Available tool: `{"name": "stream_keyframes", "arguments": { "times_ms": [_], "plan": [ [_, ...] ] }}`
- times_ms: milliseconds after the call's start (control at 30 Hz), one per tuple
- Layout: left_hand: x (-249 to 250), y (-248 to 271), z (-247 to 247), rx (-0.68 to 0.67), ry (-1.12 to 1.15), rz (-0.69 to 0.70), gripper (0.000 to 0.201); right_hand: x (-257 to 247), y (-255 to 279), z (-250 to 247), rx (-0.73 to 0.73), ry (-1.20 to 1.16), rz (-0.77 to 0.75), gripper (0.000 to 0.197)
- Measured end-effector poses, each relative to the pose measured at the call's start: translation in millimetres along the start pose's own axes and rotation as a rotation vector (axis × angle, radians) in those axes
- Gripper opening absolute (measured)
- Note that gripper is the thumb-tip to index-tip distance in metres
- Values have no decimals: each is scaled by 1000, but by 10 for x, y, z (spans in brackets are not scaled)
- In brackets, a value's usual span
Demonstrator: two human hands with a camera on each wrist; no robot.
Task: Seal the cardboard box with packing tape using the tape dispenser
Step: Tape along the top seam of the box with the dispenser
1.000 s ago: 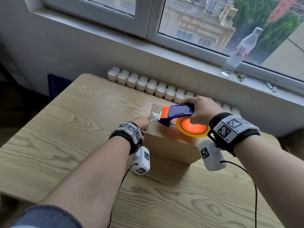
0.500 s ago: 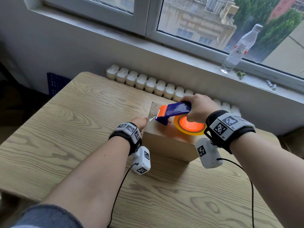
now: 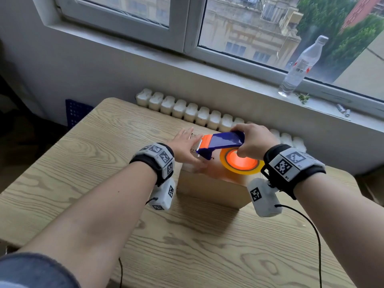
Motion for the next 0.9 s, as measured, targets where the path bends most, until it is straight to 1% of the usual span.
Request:
{"name": "stream_keyframes", "arguments": {
  "times_ms": [67,133,233,333,500,667,900],
  "plan": [
    [49,-10,50,38,-115,23,112,18,18,-11,3,-9,0,51],
    [64,-12,99,72,-165,24,114,32,30,-21,9,-18,-4,52],
    [65,-5,131,101,-96,16,116,37,33,-21,10,-23,-21,53],
    [100,29,149,73,19,7,119,35,22,-11,9,-43,-23,56],
    [88,22,124,94,-100,-35,119,12,32,-13,-4,-47,-52,61],
    [66,27,132,127,-106,-50,118,71,96,-63,-56,-64,-67,69],
    [89,54,128,98,-161,-52,117,474,232,-168,-81,-16,-14,79]
  ]
}}
Point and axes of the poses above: each hand's wrist, its own y-axis away from the middle knuckle, its own z-axis out of the palm, x = y × z, the point moved 9 cm from there along -y, towards the middle knuckle, and after that the axes turned 4 degrees about x, right-handed, at the moved point
